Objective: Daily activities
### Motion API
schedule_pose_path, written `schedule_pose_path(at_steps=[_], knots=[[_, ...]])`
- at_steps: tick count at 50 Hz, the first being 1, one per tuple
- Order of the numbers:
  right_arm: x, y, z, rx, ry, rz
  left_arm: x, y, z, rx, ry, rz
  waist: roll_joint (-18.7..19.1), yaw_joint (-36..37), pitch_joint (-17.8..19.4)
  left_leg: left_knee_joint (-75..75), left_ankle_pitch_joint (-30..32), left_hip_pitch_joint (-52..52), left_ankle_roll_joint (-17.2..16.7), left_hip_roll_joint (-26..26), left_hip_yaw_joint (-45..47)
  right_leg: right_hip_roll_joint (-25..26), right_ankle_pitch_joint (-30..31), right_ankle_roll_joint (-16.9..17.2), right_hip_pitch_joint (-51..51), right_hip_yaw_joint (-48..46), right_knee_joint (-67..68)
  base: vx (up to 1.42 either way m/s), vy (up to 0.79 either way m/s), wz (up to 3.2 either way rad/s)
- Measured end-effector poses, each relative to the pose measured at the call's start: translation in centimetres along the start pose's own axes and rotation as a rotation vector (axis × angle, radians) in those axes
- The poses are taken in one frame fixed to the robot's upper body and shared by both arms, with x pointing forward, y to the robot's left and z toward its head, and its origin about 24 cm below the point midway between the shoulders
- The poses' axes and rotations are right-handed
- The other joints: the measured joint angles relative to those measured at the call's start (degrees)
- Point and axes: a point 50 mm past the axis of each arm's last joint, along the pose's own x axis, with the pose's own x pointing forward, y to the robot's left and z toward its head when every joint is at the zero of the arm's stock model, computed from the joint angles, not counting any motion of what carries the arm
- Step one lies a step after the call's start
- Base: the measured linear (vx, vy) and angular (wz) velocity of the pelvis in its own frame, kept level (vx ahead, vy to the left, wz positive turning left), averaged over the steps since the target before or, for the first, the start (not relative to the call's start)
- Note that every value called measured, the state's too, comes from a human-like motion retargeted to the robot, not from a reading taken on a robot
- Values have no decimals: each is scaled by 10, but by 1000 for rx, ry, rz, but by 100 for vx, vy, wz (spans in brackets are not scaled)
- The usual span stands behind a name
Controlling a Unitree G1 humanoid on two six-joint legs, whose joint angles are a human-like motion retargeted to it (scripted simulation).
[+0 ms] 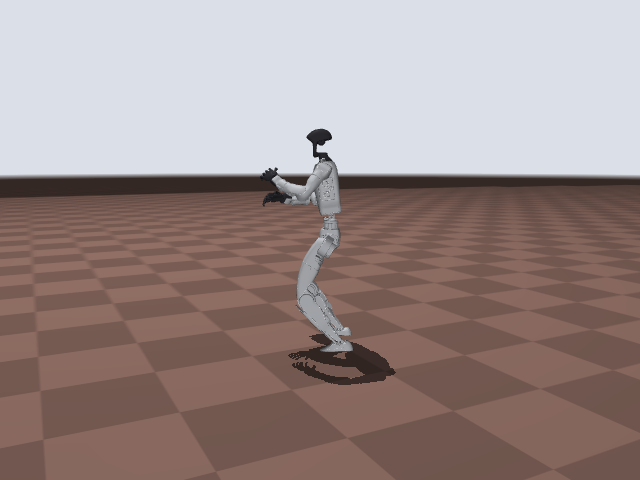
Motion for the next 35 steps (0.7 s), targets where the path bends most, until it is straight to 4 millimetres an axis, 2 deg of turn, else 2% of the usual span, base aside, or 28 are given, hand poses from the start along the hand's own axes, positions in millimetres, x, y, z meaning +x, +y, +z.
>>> schedule_pose_path(at_steps=[2,3,5,6,8,10,13,15,18,20,22,24,27,32,35], knots=[[-20,34,-28,53,157,149,15,23,28,86,-137,151,2,0,1,1,2,2,-3,-3,-1,-5,-3,-1,5,-4,0,0,-1,12],[-27,45,-36,77,204,201,18,29,38,106,-184,200,2,0,2,0,1,4,-5,-3,0,-6,-4,0,7,-5,0,0,0,0],[-31,55,-40,118,234,241,19,33,46,111,-227,254,2,-1,4,-1,-1,8,-6,0,3,-5,-4,0,11,-6,-2,0,0,0],[-26,52,-36,133,212,226,16,31,44,97,-219,256,1,-3,5,-2,-3,11,-6,2,5,-4,-3,1,12,-6,-3,0,0,0],[-10,38,-22,147,131,171,8,20,28,48,-153,228,-1,-6,6,-4,-6,15,-6,7,10,-1,-1,3,13,-4,-5,0,2,-23],[11,14,1,137,2,102,-5,0,2,-21,-28,146,-4,-10,7,-8,-8,19,-5,12,13,4,4,5,13,-2,-9,1,2,-27],[41,-28,51,64,-238,7,-41,-49,-40,-174,205,-89,-7,-18,6,-24,-9,26,-3,17,16,15,16,9,12,4,-21,2,3,-31],[54,-54,87,-18,-392,-37,-72,-88,-58,-310,344,-277,-8,-22,2,-39,-8,31,-1,19,20,21,26,11,10,9,-33,3,3,-32],[64,-85,130,-163,-547,-83,-112,-131,-63,-487,459,-490,-8,-23,-6,-63,-3,38,0,18,29,24,36,14,8,16,-48,3,3,-25],[65,-98,147,-235,-604,-100,-127,-145,-59,-559,481,-563,-7,-22,-10,-77,0,41,0,16,34,23,40,16,7,20,-57,0,0,0],[63,-101,152,-268,-621,-92,-130,-148,-55,-590,468,-576,-5,-21,-14,-88,3,42,0,13,35,21,43,17,6,20,-64,0,0,0],[58,-99,147,-271,-607,-69,-125,-144,-51,-587,441,-553,-1,-22,-17,-98,5,41,-1,10,34,20,45,18,5,18,-70,0,0,0],[48,-84,120,-207,-520,-17,-105,-123,-46,-495,368,-449,6,-25,-20,-106,7,36,-1,9,28,20,46,18,3,13,-77,1,0,6],[22,-38,42,0,-208,21,-65,-63,-40,-189,262,-117,24,-30,-22,-102,14,28,-3,8,15,17,45,13,6,1,-80,2,-1,11],[5,-4,-5,95,24,50,-56,-36,-38,-46,246,51,35,-34,-19,-90,15,28,-5,12,13,20,41,9,10,-1,-77,0,0,0]])
